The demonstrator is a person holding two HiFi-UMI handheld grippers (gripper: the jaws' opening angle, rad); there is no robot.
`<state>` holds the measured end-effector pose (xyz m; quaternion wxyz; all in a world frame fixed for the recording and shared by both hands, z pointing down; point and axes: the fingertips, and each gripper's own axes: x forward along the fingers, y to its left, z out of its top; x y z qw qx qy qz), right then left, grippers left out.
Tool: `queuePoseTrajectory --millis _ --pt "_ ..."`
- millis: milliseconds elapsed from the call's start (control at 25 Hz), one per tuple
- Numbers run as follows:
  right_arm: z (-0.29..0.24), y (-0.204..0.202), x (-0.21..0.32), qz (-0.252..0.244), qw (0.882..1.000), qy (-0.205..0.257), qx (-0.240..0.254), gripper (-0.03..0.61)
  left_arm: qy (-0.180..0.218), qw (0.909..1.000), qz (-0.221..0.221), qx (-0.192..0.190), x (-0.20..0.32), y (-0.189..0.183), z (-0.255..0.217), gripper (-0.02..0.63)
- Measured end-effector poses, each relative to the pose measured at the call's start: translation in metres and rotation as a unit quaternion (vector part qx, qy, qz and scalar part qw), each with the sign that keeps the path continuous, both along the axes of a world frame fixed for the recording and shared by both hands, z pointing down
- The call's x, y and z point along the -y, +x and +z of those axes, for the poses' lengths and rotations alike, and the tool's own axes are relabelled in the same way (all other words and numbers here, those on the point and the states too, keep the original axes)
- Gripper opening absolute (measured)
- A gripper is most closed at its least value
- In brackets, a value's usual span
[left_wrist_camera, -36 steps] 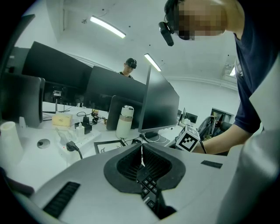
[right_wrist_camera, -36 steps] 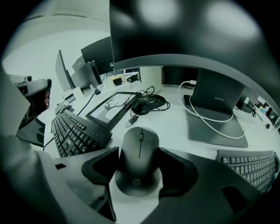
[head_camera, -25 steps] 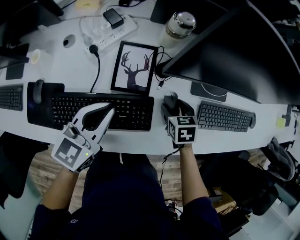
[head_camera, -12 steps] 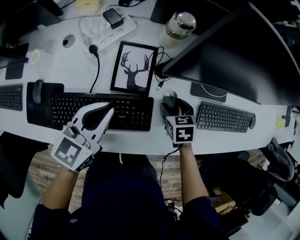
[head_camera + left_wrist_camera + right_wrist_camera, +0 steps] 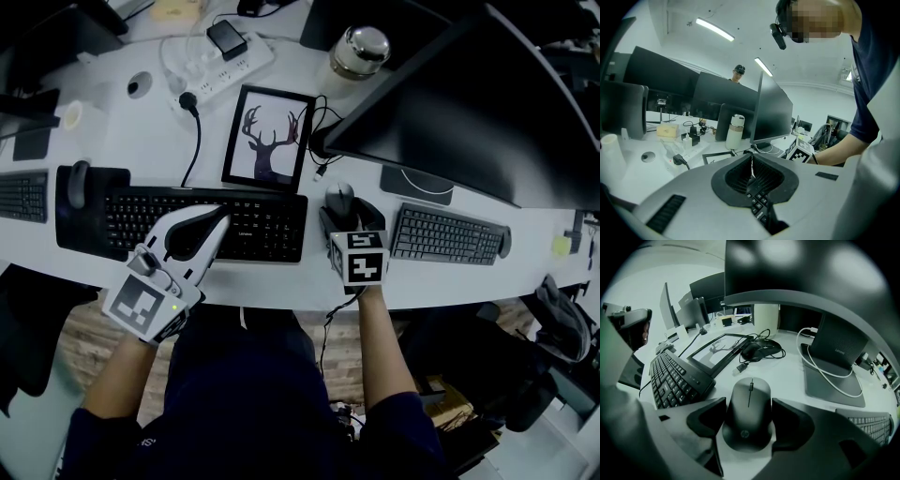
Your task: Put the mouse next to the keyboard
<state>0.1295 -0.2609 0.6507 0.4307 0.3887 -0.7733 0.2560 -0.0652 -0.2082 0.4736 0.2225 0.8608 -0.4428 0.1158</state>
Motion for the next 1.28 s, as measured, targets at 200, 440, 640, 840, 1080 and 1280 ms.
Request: queuePoseTrajectory --millis 200,440,640,840,1080,1280 --pt "0.000 -0.002 -0.004 0.002 1.000 -0.009 0.006 0.333 0.002 1.0000 0.002 0.001 -0.002 0.000 -0.004 0.038" --pt "-0.003 0.001 -0.007 0.010 1.000 -0.004 0.017 0.351 0.006 1.0000 0.005 0.003 -0.004 0.000 -0.008 0.038" --pt "-0.010 0.003 -0.009 0.020 1.000 0.003 0.022 0.354 0.012 0.9999 0.010 0.002 -0.008 0.001 -0.012 0.037" --pt "-0.022 0.003 -0.008 0.029 0.999 0.023 0.031 0.354 0.020 0.9996 0.019 0.002 -0.010 0.003 -0.019 0.037" --pt "-0.041 0.001 -0.013 0.041 0.997 0.041 0.043 0.356 0.029 0.9991 0.030 0.008 -0.012 0.002 -0.029 0.038" --pt "-0.059 0.001 -0.018 0.056 0.996 0.055 0.052 0.356 0.038 0.9985 0.039 0.002 -0.014 0.004 -0.042 0.037"
